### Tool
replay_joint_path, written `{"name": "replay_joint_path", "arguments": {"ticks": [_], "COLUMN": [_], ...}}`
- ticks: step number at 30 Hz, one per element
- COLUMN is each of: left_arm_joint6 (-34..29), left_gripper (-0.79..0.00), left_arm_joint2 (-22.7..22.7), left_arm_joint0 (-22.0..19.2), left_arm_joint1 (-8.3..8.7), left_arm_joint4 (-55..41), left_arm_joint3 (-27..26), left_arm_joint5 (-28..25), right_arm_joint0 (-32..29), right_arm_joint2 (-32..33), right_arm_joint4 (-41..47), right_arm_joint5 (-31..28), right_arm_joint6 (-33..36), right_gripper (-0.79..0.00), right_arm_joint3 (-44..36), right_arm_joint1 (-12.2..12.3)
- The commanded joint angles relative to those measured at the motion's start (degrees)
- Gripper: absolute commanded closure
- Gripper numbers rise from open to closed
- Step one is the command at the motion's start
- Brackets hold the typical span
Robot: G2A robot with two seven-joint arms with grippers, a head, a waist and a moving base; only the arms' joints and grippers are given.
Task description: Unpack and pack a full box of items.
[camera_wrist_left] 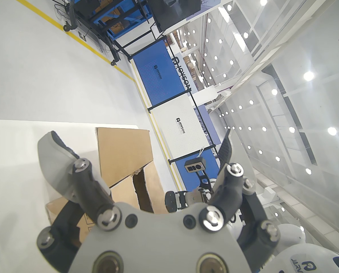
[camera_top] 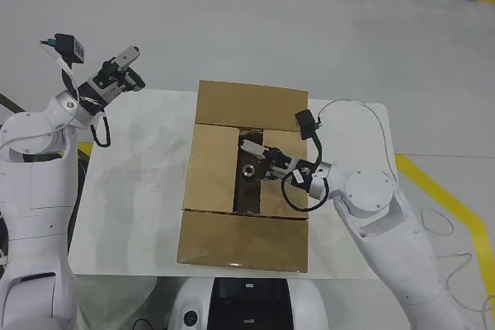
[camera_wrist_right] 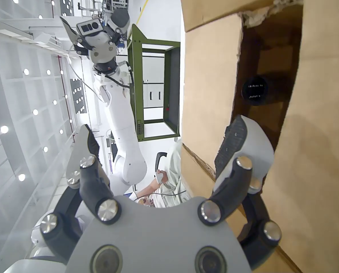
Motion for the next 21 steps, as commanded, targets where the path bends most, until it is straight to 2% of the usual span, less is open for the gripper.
{"name": "replay_joint_path", "arguments": {"ticks": [1, 21], "left_arm_joint6": [0.0, 0.0], "left_gripper": [-0.785, -0.785], "left_arm_joint2": [0.0, 0.0], "left_arm_joint0": [0.0, 0.0], "left_arm_joint1": [0.0, 0.0], "left_arm_joint4": [0.0, 0.0], "left_arm_joint3": [0.0, 0.0], "left_arm_joint5": [0.0, 0.0], "right_arm_joint0": [-0.27, -0.45], "right_arm_joint2": [-0.25, -0.66], "right_arm_joint4": [0.22, 1.97], "right_arm_joint5": [0.17, 0.04], "right_arm_joint6": [0.49, 1.64], "right_gripper": [-0.785, -0.785], "right_arm_joint3": [0.52, 2.09], "right_arm_joint1": [0.04, 0.02]}}
